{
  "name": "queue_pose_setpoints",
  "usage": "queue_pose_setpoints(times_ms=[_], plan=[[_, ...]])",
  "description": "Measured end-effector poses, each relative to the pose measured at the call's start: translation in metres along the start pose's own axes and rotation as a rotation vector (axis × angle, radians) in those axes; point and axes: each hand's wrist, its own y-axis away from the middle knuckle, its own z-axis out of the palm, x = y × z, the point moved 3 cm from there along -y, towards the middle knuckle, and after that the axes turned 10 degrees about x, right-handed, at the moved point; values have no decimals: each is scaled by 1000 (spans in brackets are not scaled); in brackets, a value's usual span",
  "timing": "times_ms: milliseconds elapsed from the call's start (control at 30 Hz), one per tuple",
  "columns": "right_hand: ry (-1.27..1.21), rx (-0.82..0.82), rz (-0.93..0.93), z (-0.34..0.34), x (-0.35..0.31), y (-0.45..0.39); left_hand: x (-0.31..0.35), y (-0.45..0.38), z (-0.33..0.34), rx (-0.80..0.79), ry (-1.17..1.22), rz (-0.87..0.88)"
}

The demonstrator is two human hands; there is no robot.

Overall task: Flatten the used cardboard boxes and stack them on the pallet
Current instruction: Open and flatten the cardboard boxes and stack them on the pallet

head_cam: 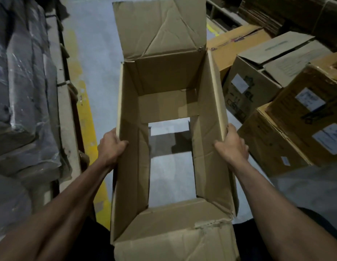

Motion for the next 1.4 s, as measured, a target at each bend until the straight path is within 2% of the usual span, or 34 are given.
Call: queue_pose_setpoints(times_ms=[167, 300, 367, 533, 600, 700, 733, 800, 900, 967, 1200, 1400], plan=[[-50, 64, 76, -14, -6, -6, -4, 30, 1, -48, 6, 56], [-47, 23, 41, -15, -6, -4, -2, 39, 2, -47, -34, 74], [-52, -5, 17, -13, -6, -1, 1, 39, 1, -22, -52, 92], [-43, -44, -24, -8, -11, 3, 9, 37, -4, 106, -267, 62], [-34, -50, -33, -9, -15, 4, 19, 36, -3, 194, -272, 141], [-35, -36, -56, -10, -18, 4, 50, 46, 11, 276, -505, 450], [-34, -32, -71, -9, -18, 4, 60, 50, 24, 232, -589, 556], [-28, -26, -101, -9, -19, 5, 69, 51, 58, 43, -697, 685], [-12, -35, -127, -8, -18, 6, 71, 33, 113, -240, -790, 715], [-11, -47, -140, -9, -19, 7, 77, 11, 138, -296, -838, 705], [-18, -77, -166, -7, -18, -8, 81, -56, 196, -474, -884, 462], [6, -166, -275, 22, -29, -2, 58, -88, 224, -587, -772, 281]])
